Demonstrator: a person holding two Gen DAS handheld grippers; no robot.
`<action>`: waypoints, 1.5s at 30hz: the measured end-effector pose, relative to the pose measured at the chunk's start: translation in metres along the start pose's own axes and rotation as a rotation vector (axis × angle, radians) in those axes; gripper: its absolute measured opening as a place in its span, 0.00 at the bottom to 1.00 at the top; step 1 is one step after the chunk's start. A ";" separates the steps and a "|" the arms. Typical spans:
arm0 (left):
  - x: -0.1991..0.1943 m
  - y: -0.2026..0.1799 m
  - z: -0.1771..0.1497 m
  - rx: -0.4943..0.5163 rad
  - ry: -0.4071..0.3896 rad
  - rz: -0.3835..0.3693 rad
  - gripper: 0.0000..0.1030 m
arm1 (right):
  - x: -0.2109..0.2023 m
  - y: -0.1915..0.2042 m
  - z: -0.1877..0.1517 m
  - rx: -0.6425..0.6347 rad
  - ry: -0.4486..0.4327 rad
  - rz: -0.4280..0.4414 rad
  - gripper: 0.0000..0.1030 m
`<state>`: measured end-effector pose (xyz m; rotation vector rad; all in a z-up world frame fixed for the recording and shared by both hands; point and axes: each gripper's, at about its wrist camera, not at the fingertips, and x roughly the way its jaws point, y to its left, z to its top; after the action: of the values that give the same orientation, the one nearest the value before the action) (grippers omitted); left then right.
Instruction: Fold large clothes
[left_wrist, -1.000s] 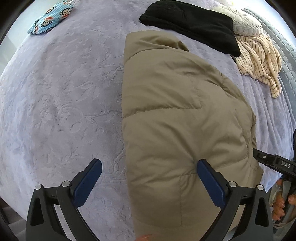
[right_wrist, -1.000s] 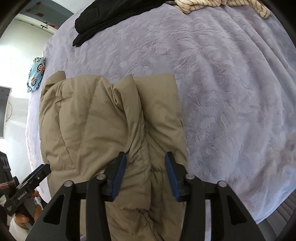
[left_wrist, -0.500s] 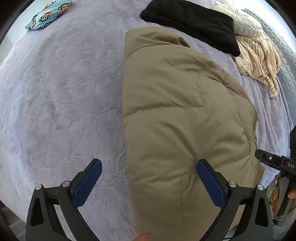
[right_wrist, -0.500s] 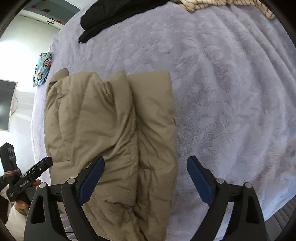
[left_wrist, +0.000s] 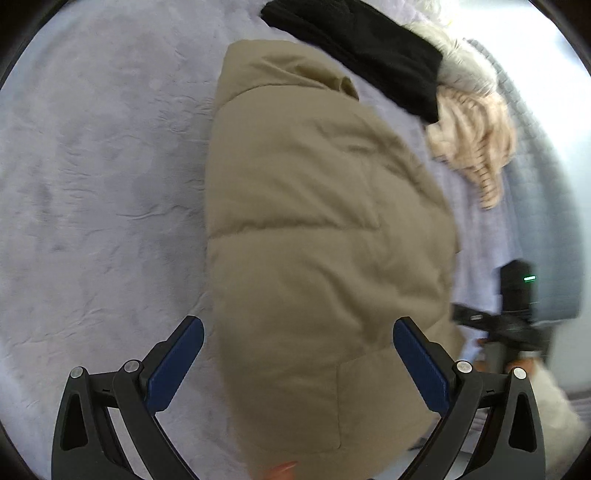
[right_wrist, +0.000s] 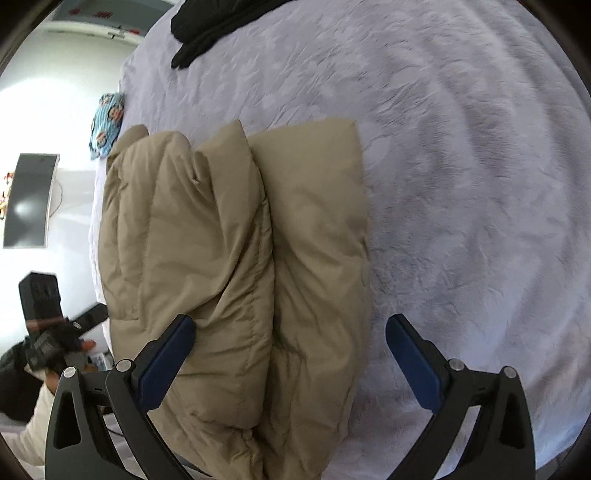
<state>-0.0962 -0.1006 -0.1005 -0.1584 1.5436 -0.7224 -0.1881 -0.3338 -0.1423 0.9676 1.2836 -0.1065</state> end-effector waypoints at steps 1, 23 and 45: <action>0.001 0.007 0.004 -0.012 0.001 -0.023 1.00 | 0.004 -0.003 0.003 0.006 0.009 0.004 1.00; 0.050 0.015 0.020 -0.067 0.042 -0.248 0.74 | 0.047 -0.029 0.011 0.176 0.103 0.366 0.68; -0.106 0.132 0.138 0.014 -0.142 -0.181 0.73 | 0.087 0.158 0.060 0.017 -0.034 0.445 0.57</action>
<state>0.0895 0.0109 -0.0714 -0.3354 1.4000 -0.8457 -0.0247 -0.2379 -0.1313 1.2388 1.0118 0.2103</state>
